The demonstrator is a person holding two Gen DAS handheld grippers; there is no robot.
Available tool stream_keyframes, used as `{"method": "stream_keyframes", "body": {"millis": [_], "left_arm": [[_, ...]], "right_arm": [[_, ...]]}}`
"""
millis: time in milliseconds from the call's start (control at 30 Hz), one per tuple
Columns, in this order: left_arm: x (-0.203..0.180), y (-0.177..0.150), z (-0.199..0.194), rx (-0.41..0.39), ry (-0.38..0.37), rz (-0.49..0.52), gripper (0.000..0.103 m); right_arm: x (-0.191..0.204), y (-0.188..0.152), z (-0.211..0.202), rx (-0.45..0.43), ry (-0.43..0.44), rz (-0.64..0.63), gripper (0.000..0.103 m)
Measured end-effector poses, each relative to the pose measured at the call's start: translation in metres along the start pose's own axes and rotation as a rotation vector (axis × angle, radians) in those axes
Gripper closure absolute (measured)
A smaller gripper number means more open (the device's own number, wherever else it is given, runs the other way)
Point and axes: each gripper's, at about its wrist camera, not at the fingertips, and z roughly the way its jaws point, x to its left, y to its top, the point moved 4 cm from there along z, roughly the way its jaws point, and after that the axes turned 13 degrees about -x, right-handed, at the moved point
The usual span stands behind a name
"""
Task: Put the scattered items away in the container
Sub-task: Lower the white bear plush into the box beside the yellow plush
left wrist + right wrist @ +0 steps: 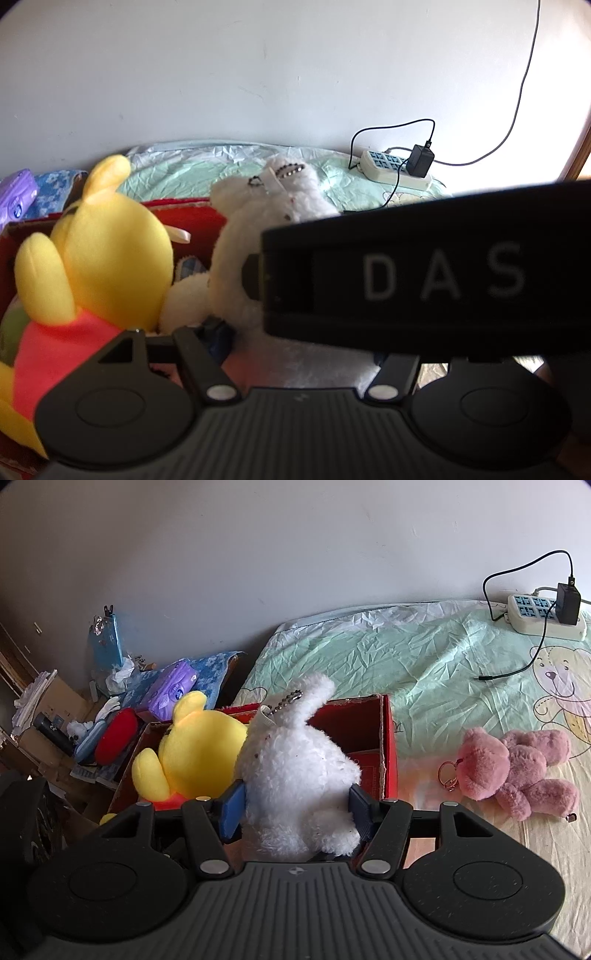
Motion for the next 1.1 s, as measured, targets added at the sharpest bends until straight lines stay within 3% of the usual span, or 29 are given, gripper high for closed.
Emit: {"method": "stream_keyframes", "body": {"millis": [200,333,767,967,1100], "left_arm": [[0.0,0.001,0.013,0.015,0.026,0.017,0.033],[-0.004,0.003,0.016,0.017,0.027,0.03,0.029],[-0.009,0.011,0.016,-0.005,0.056,0.059,0.023],[-0.008,0.012,0.014,-0.011,0.075,0.046,0.023],[-0.007,0.012,0.013,-0.012,0.098,0.039,0.024]], "right_arm": [[-0.009,0.0,0.006,0.011,0.018,0.1,0.039],[-0.009,0.002,0.001,0.001,0.026,0.107,0.035],[-0.016,0.008,-0.009,-0.055,0.012,0.141,0.035],[-0.014,0.008,-0.009,-0.053,0.007,0.149,0.05],[-0.008,0.006,-0.005,-0.042,0.005,0.131,0.051]]}}
